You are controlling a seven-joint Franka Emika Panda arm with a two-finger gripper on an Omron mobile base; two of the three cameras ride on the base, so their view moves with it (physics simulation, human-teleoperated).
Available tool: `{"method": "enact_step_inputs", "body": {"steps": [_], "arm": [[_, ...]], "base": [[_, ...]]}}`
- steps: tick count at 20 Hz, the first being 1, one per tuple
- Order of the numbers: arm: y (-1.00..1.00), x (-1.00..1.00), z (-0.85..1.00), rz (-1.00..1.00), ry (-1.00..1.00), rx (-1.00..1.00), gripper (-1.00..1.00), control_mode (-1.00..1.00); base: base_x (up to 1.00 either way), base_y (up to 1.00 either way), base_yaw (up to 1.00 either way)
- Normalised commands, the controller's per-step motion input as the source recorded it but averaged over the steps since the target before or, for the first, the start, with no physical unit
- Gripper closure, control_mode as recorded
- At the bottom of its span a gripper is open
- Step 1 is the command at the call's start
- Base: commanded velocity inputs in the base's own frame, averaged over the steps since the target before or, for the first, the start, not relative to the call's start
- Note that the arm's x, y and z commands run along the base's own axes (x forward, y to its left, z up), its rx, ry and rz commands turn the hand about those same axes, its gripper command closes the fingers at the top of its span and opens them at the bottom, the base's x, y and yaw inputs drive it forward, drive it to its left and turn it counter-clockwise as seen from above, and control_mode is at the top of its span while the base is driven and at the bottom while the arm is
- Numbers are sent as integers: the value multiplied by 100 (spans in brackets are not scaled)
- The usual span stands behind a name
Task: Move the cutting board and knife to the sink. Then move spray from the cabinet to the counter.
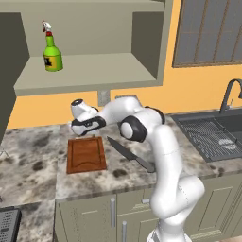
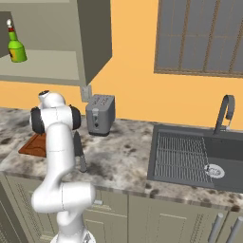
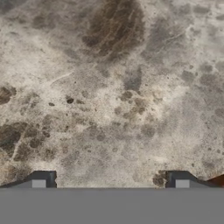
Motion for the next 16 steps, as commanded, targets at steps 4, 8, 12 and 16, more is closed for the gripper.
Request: {"method": "enact_step_inputs", "body": {"steps": [4, 8, 12, 16], "arm": [[0, -76, -34, 0, 12, 0, -100, -100], [0, -78, -34, 0, 10, 0, -100, -100], [0, -84, -33, 0, 7, 0, -100, -100], [0, -77, -30, 0, 2, 0, -100, -100]], "base": [[0, 0, 0], [0, 0, 0], [0, 0, 0], [0, 0, 0]]}}
